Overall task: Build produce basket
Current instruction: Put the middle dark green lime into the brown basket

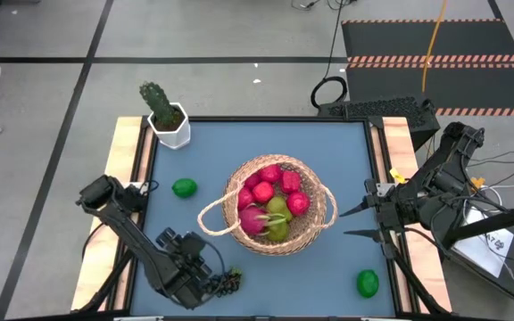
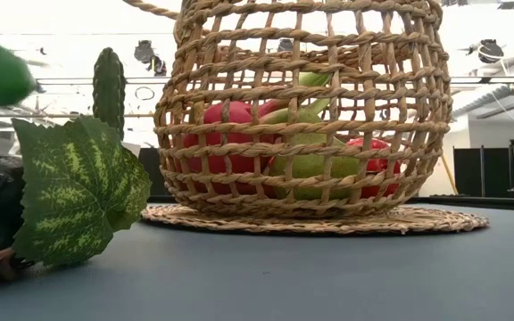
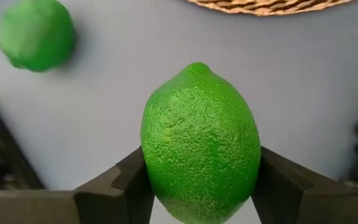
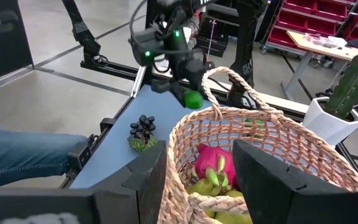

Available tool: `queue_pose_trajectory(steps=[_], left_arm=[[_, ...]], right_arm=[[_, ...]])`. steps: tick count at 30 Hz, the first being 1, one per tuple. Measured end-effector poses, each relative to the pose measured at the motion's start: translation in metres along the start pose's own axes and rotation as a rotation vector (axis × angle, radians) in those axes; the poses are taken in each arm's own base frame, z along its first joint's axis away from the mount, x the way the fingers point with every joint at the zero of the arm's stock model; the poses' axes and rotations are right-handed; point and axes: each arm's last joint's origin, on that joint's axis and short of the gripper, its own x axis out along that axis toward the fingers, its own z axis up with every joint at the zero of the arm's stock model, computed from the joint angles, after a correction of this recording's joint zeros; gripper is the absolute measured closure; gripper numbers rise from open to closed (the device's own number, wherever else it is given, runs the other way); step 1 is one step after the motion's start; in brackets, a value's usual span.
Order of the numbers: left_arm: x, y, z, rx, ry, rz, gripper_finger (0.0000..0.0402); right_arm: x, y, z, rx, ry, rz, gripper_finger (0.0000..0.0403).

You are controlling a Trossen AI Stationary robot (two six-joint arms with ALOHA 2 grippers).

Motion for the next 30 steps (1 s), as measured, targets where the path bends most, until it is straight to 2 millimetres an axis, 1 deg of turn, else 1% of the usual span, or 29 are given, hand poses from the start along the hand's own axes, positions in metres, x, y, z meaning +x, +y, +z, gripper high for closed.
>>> queue_pose_trajectory(steps=[7, 11, 16, 23, 30], left_arm=[[-0.036, 0.005, 0.009, 0.082, -0.007, -0.009, 0.0175], [-0.049, 0.005, 0.012, 0.151, -0.051, -0.065, 0.0182], [-0.064, 0.01, 0.017, 0.191, -0.165, -0.117, 0.0194], [-0.085, 0.031, 0.023, 0.178, -0.299, -0.19, 0.018], [-0.108, 0.058, 0.029, 0.19, -0.451, -0.26, 0.0189]], right_arm=[[0.0, 0.0, 0.0, 0.0, 0.0, 0.0, 0.0223], [0.0, 0.0, 0.0, 0.0, 0.0, 0.0, 0.0223], [0.0, 0.0, 0.0, 0.0, 0.0, 0.0, 0.0223], [0.0, 0.0, -0.001, -0.001, 0.005, 0.0, 0.0223], [0.0, 0.0, -0.001, -0.002, 0.007, 0.0, 0.0223]])
